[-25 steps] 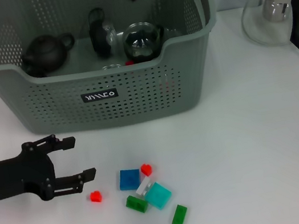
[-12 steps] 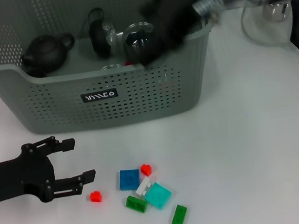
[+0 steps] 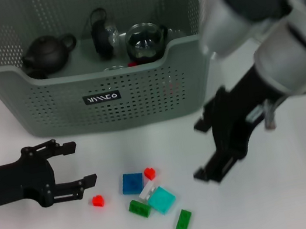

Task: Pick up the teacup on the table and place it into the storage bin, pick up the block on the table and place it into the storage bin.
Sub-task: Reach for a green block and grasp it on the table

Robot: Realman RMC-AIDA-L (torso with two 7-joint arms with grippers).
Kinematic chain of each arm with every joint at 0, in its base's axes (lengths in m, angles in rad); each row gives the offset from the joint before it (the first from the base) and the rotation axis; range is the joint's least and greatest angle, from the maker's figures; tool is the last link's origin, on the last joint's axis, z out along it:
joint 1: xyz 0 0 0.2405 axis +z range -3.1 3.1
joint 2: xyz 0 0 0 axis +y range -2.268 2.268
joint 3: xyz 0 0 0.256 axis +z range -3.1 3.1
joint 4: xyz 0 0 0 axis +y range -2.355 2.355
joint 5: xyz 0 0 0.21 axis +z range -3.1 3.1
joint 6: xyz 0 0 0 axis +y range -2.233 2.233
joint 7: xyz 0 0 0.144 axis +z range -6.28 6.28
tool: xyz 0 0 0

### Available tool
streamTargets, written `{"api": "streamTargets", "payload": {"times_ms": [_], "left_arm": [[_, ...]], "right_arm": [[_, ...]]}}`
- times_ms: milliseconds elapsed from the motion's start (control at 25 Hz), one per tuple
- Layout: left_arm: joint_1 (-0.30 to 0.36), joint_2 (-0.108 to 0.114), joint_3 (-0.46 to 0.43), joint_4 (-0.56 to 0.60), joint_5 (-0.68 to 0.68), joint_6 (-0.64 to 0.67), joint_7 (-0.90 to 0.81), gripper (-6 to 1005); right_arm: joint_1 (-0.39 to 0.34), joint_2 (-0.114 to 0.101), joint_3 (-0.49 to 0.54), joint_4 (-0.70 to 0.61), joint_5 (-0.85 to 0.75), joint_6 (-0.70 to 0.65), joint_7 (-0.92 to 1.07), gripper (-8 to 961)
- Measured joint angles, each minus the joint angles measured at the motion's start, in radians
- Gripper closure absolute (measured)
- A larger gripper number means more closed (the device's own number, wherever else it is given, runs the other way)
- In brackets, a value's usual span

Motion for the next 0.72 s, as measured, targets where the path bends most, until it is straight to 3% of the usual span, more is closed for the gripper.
{"api": "streamTargets", "payload": {"times_ms": [360,720], "left_arm": [[0.007,0.003,0.000,0.000,0.001,0.002,0.008,127],[0.007,0.003,-0.001,-0.002,0.002,0.003,0.009,127]], "right_arm": [[0.099,0.008,-0.168,0.280,-0.002,0.120,0.021,14],[0.157,0.010,-0.355,0.365,0.027,0.177,0.159,17]]}}
